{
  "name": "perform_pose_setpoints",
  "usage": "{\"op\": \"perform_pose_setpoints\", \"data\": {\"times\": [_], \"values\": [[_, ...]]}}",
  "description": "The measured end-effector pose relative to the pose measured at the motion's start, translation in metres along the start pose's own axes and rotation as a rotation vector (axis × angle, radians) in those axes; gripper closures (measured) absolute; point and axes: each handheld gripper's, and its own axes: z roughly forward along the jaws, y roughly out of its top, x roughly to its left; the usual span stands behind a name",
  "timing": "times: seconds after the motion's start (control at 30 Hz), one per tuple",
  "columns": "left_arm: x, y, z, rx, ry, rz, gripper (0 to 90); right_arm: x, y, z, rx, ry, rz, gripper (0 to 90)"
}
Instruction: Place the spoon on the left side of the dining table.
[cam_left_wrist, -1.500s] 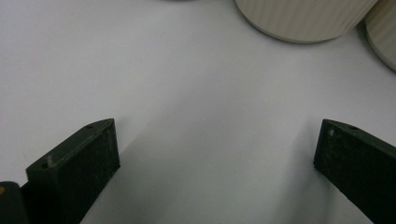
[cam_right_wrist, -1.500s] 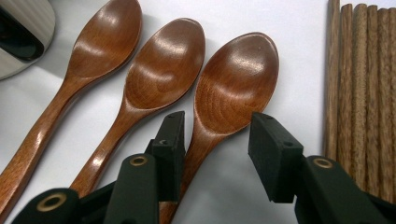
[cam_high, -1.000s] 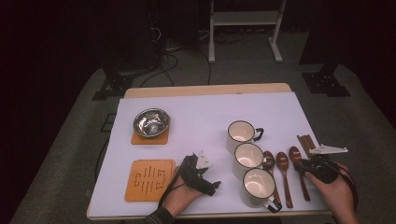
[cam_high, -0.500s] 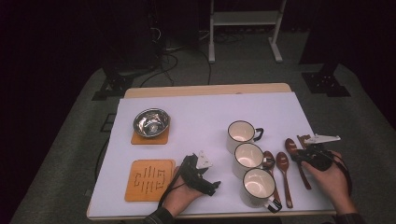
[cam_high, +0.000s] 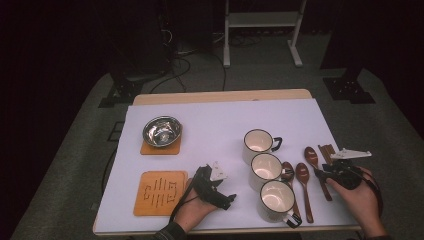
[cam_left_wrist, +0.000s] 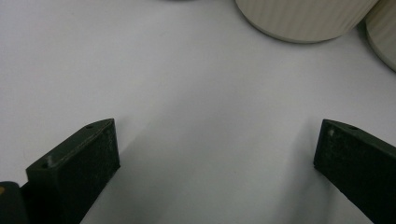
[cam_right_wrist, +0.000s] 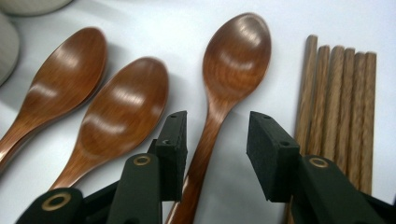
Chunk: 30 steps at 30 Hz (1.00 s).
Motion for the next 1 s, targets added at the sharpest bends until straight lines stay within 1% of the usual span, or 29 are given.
{"op": "perform_pose_setpoints", "data": {"times": [0.17,0.33,0.63,0.7,0.77,0.87,1.0], "values": [[0.0,0.0,0.0,0.002,0.0,0.0,0.0,0.005,-0.006,-0.005,0.007,-0.008,-0.003,57.1],[0.0,0.0,0.0,0.002,0.0,0.0,0.0,0.005,-0.012,-0.008,0.014,-0.014,0.001,57.7],[0.0,0.0,0.0,0.002,0.0,0.001,0.0,-0.008,-0.015,-0.007,0.015,-0.037,0.019,60.0],[0.0,0.0,0.0,0.0,0.0,0.0,0.0,-0.009,-0.015,-0.007,0.015,-0.032,0.025,61.3],[0.0,0.0,0.0,0.002,0.0,0.001,0.0,-0.01,-0.015,-0.006,0.016,-0.016,0.026,64.1],[0.0,0.0,0.0,0.001,0.0,0.001,0.0,-0.009,-0.015,-0.006,0.016,-0.012,0.015,68.2],[0.0,0.0,0.0,0.001,0.0,0.001,0.0,-0.008,-0.015,-0.006,0.016,-0.007,0.009,71.0]]}}
